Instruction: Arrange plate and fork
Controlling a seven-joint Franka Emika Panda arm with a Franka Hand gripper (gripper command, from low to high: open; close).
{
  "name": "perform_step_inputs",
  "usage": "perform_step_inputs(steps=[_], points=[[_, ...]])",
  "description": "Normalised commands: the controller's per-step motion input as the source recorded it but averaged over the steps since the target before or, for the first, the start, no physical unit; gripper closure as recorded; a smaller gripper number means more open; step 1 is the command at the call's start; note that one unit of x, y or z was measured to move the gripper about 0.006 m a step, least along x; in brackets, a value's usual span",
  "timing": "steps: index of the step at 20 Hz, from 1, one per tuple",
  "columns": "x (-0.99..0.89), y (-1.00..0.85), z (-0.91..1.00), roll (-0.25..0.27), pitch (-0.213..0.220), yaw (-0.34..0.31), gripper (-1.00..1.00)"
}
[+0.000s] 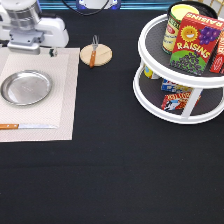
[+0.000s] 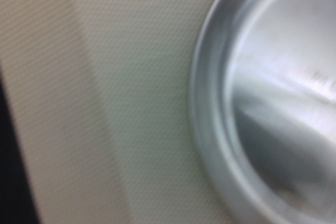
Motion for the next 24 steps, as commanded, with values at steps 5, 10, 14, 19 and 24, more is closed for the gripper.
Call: perform_step_inputs(steps=[5,10,14,19,24], points=[[-0.66,0.87,-0.10,-0.073,-0.101,0.007,-1.00],[-0.57,0.81,-0.09,-0.035,-0.077,0.055,-1.00],[-0.53,0.81,-0.09,-0.029,-0.079,0.061,-1.00],[-0.73,0.73,-0.15,-0.037,-0.156,0.013,-1.00],[-0.90,0.36,-0.39,-0.005,-0.186,0.000,-1.00]])
